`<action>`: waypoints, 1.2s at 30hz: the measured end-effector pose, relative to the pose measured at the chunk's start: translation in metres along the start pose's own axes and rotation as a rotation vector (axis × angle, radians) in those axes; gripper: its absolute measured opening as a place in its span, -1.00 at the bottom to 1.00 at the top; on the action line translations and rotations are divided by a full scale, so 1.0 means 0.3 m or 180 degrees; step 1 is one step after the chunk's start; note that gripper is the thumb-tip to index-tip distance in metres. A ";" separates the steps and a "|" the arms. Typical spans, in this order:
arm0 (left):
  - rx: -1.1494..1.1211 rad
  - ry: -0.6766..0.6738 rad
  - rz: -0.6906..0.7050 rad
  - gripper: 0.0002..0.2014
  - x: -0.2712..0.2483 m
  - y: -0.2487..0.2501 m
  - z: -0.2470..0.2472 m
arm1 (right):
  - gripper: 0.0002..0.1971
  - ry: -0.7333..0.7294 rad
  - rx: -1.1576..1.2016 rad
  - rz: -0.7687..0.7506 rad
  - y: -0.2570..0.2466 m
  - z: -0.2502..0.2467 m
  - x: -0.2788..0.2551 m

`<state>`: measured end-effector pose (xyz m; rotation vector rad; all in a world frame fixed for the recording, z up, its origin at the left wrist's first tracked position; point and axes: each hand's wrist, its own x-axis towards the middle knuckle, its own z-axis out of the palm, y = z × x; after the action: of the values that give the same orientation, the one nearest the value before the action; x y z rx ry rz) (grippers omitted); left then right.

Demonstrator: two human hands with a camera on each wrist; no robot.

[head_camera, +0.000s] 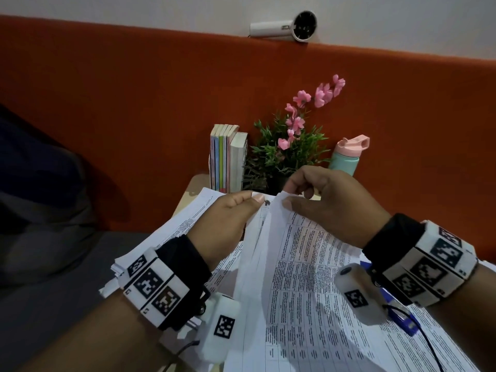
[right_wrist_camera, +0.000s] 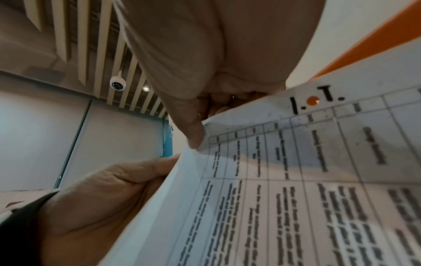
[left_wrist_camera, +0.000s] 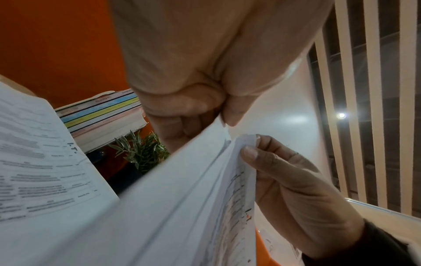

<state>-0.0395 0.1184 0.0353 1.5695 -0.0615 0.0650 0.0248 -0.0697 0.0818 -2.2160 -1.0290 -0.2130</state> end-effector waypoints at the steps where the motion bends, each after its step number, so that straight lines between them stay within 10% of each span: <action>1: 0.0054 0.0018 0.0033 -0.70 0.001 0.000 -0.004 | -0.90 -0.0053 0.0085 0.0028 0.000 -0.003 0.000; 11: 0.0587 0.0092 0.0417 -0.50 0.015 -0.007 -0.015 | -0.97 -0.0503 0.0085 0.0097 0.000 -0.038 0.013; 36: 0.0255 -0.0005 0.0370 -0.76 0.017 0.047 -0.027 | -0.88 -0.0325 0.0311 0.0130 -0.046 -0.063 0.051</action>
<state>-0.0357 0.1264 0.0499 1.6450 -0.1530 0.1591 0.0275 -0.0659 0.1093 -2.1758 -1.0253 -0.0309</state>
